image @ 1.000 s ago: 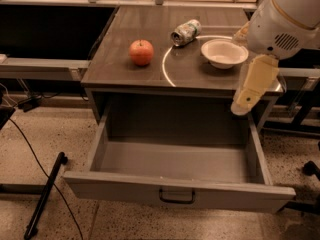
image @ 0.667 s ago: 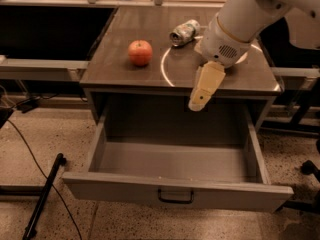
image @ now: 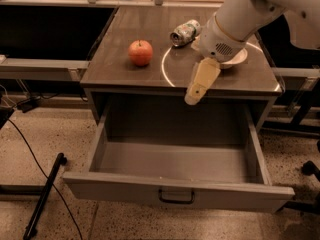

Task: Place apple into top drawer

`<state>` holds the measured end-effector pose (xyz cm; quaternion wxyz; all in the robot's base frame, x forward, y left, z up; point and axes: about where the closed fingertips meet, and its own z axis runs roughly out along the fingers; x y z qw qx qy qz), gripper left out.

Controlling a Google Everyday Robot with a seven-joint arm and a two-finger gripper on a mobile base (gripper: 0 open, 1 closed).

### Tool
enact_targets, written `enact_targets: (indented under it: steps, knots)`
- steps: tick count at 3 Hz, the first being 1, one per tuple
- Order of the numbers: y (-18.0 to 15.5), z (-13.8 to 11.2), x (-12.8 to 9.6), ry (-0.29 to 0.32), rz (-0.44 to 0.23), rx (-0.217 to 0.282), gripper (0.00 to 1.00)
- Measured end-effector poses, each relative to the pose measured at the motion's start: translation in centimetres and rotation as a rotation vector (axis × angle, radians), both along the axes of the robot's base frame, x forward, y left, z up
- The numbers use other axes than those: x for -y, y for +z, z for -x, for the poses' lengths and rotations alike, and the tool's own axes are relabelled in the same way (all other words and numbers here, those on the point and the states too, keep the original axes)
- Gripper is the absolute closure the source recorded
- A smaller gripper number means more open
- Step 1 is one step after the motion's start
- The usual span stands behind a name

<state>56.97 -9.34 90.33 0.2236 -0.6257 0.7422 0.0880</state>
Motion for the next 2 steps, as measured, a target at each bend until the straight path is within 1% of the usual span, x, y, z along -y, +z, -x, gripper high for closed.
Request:
enact_targets:
  steps: [1, 2]
  knots:
    - [-0.4, -4.8, 0.1, 0.003, -0.151, 0.067, 0.00]
    - [-0.7, -9.4, 0.4, -0.028, -0.305, 0.172, 0.00]
